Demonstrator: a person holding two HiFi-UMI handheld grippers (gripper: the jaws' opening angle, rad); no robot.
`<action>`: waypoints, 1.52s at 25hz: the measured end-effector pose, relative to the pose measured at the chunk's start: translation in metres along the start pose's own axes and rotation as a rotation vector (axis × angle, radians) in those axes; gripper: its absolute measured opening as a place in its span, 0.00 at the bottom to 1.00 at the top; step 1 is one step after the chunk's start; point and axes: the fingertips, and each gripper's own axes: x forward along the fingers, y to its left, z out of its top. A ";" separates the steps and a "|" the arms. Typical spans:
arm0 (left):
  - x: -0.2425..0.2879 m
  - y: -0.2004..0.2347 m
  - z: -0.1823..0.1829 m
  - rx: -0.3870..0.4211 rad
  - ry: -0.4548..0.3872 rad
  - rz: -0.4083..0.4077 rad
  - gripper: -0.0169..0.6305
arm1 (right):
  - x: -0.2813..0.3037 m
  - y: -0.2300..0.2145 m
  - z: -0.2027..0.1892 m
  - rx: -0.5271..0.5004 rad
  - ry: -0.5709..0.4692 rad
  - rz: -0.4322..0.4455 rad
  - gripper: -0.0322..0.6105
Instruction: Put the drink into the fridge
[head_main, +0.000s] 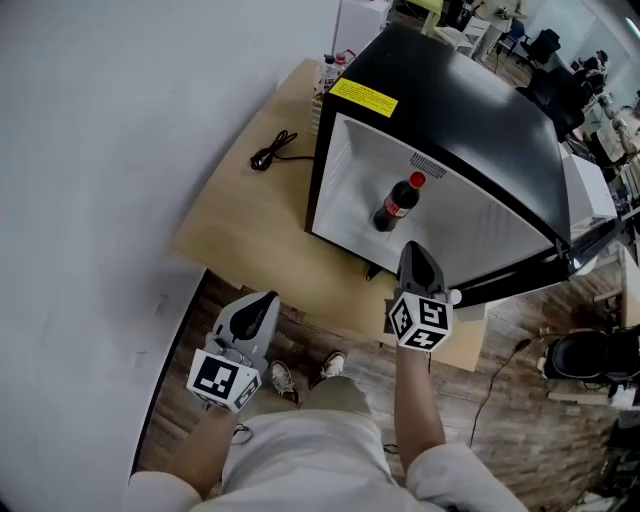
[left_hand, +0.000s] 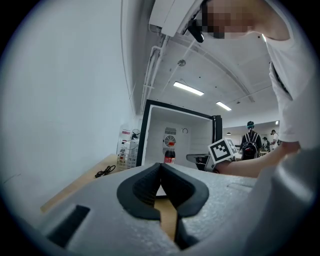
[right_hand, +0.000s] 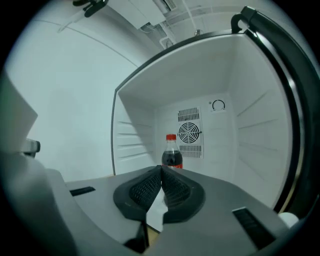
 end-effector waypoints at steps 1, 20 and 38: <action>-0.002 0.001 0.002 0.004 -0.006 -0.002 0.05 | -0.006 0.000 0.008 0.012 -0.017 0.006 0.05; 0.017 -0.007 0.055 0.059 -0.087 -0.030 0.05 | -0.118 -0.022 0.118 0.105 -0.232 0.106 0.05; 0.048 0.026 0.093 0.105 -0.128 0.041 0.05 | -0.165 -0.084 0.127 -0.007 -0.216 -0.001 0.05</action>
